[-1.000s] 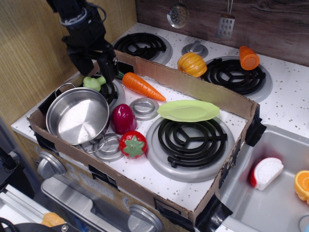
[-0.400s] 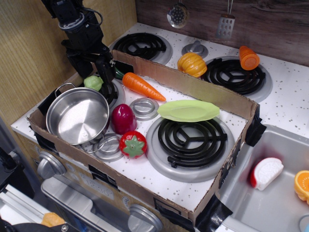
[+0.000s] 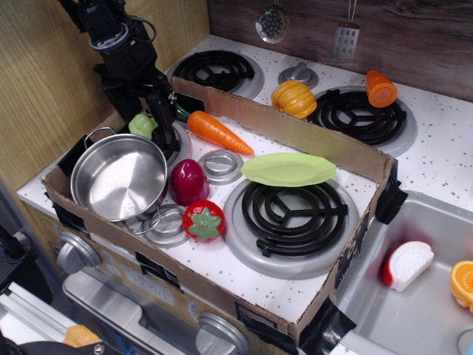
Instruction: Put broccoli in pot
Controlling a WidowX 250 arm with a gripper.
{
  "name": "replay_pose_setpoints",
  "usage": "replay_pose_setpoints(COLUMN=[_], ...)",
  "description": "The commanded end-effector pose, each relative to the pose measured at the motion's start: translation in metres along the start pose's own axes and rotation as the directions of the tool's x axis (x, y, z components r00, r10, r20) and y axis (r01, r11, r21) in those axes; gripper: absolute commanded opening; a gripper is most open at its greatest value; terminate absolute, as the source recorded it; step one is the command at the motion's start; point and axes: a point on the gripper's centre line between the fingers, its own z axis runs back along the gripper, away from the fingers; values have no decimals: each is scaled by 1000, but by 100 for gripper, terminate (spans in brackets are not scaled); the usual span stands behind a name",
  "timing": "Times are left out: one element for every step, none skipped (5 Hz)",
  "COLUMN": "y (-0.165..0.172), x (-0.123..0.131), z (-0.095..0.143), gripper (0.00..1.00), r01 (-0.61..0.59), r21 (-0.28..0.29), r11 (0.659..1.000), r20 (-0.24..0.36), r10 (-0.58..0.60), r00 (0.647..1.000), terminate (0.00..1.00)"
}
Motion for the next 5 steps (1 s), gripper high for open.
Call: replay_pose_setpoints(y=[0,-1,-5,-11,-21], x=[-6,-7,-4,1,12], z=[-3,-1,13,38,68], gripper=[100,0,0,0,0], r01=[-10,-11,16,38,60], r21=[3,9,53,122,189], r11=[1000,1000,998,992,980], r20=[26,25,33,31,17], r10=[10,11,-18,-42,-64], r00=[1000,1000,999,999,998], terminate=[0,0,0,0,0])
